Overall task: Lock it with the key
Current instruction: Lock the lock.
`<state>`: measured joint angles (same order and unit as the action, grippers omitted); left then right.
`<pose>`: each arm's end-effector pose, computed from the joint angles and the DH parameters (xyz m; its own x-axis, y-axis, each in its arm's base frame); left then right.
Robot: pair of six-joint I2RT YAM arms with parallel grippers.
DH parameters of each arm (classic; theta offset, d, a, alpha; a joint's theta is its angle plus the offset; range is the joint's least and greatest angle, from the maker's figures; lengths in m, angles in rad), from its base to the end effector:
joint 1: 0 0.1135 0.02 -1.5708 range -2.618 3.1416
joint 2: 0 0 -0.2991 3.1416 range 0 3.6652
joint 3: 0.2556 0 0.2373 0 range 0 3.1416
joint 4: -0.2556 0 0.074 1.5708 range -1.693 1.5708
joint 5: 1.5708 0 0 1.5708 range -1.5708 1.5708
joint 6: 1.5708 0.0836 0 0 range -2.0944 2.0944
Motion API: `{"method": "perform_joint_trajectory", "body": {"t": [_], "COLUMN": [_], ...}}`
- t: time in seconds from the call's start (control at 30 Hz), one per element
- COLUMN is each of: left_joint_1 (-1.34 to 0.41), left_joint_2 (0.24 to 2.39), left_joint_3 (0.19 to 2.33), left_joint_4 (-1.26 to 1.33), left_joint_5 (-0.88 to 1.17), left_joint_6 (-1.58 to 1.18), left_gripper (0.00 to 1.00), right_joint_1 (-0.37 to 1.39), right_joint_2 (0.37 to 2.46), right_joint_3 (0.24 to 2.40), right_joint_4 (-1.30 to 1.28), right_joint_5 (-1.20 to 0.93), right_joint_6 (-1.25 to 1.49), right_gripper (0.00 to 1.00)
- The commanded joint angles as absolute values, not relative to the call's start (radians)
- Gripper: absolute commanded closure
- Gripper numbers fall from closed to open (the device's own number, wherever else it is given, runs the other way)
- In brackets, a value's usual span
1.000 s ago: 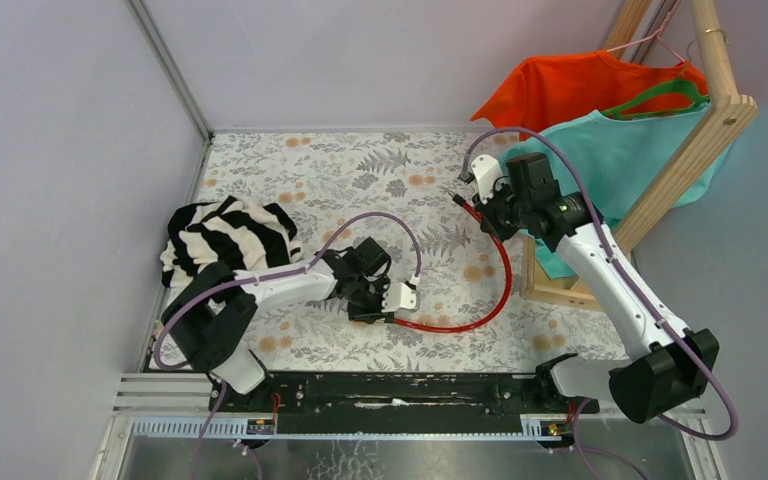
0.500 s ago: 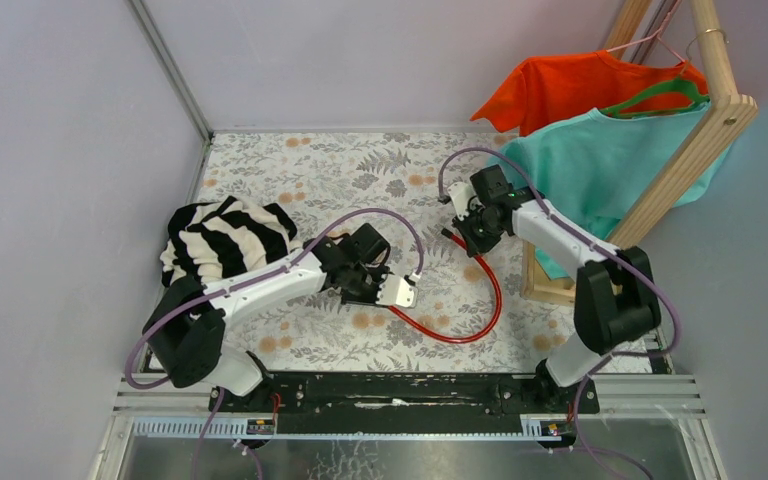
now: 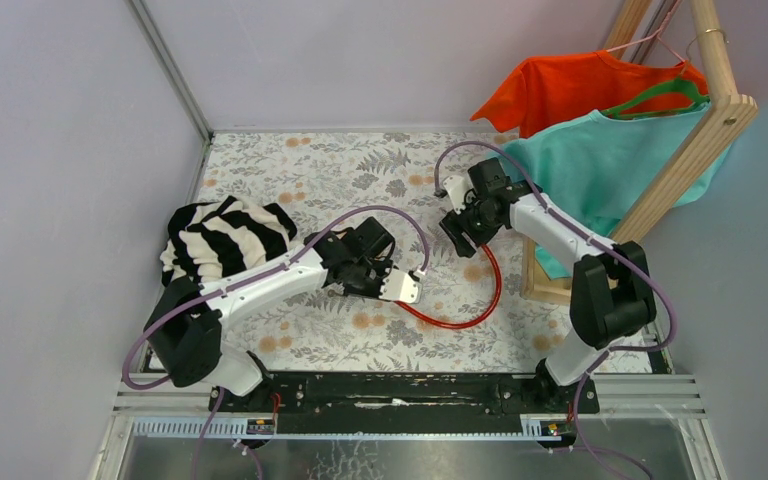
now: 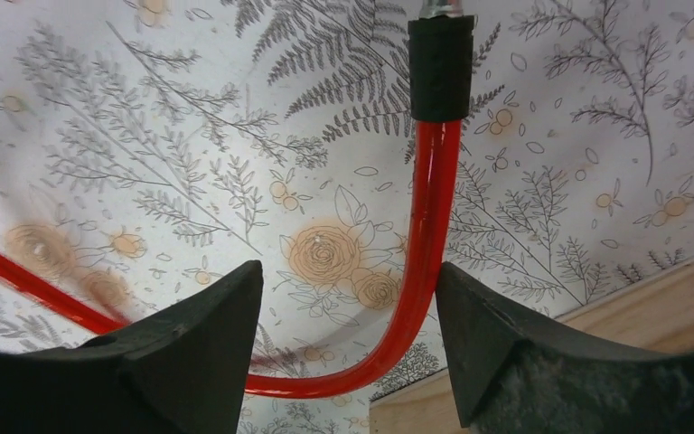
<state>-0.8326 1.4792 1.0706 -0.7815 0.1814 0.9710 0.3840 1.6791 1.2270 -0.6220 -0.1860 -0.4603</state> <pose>0.1808 -0.2211 0.2301 0.2851 0.8931 -0.3480 0.9519 -0.2212 0.2122 0.3275 0.1490 0.2272 -0.5305 -0.6852 -0.4991 -0.7651 0.6405 -0.0660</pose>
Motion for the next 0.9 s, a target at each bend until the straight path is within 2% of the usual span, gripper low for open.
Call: {"method": "perform_joint_trajectory", "body": {"t": [0.0,0.1,0.23,0.33,0.6,0.7,0.87], "left_joint_1": [-0.833,-0.832,-0.831,-0.832,-0.821,-0.812,-0.811], "left_joint_2": [1.483,1.476,1.473,1.463,1.406,1.392,1.409], "left_joint_3": [1.122,1.126,1.128,1.109,1.042,1.038,1.110], "left_joint_4": [-0.753,-0.758,-0.792,-0.808,-0.818,-0.805,-0.772], "left_joint_5": [0.142,0.129,0.108,0.102,0.080,0.083,0.110], "left_joint_6": [0.976,0.988,1.001,1.005,1.009,1.015,1.011], "left_gripper": [1.00,1.00,1.00,1.00,1.00,1.00,1.00], "right_joint_1": [0.384,0.385,0.384,0.379,0.359,0.359,0.360], "right_joint_2": [1.582,1.558,1.565,1.598,1.615,1.589,1.548], "right_joint_3": [1.274,1.267,1.284,1.319,1.367,1.372,1.306], "right_joint_4": [-0.630,-0.612,-0.586,-0.600,-0.621,-0.651,-0.632], "right_joint_5": [-0.274,-0.316,-0.185,-0.076,0.000,-0.143,-0.660], "right_joint_6": [-0.482,-0.455,-0.438,-0.444,-0.487,-0.513,-0.482], "right_gripper": [0.24,0.18,0.13,0.13,0.10,0.10,0.11]}}
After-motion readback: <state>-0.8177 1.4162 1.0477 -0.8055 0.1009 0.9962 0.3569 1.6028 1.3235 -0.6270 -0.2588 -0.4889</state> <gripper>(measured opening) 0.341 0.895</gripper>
